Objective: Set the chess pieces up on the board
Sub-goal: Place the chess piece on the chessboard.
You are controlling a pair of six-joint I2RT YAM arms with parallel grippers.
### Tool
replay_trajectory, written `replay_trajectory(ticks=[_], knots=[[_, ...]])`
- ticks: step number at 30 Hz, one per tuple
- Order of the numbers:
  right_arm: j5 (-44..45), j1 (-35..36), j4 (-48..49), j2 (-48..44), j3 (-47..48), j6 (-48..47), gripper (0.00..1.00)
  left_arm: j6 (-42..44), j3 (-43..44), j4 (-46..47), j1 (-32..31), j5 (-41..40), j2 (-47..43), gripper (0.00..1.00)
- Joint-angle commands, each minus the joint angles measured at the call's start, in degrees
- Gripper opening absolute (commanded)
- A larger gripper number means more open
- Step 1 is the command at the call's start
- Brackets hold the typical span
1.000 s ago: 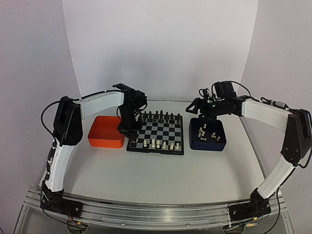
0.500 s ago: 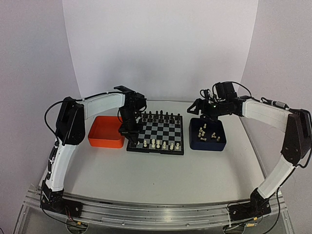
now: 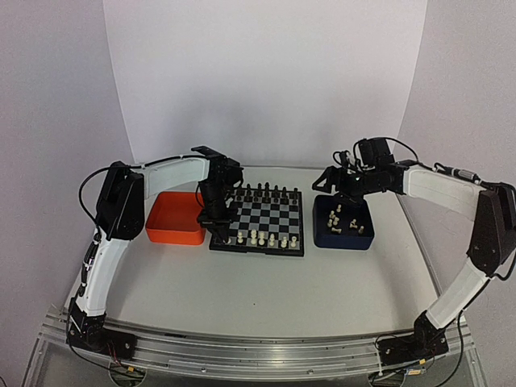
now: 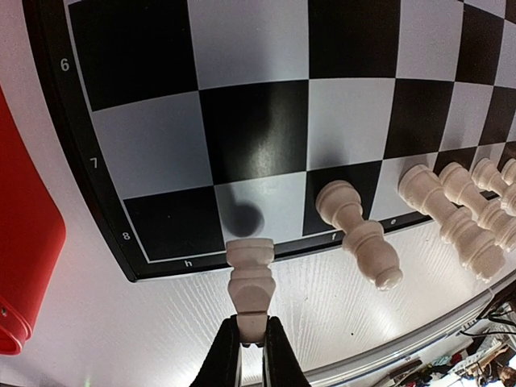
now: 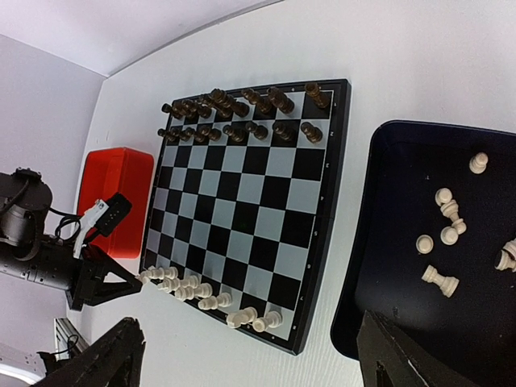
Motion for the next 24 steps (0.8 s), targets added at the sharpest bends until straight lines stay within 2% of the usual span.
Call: replay_trajectory(ticks=[1, 24], knots=[[0.3, -0.4, -0.1, -2.5, -0.4, -1.0, 0.89, 0.8, 1.9, -2.2, 0.0, 0.9, -0.1, 0.03], [-0.7, -0.4, -0.3, -1.7, 0.1, -1.1, 0.89, 0.6, 4.5, -1.9, 0.0, 1.0, 1.9, 0.07]])
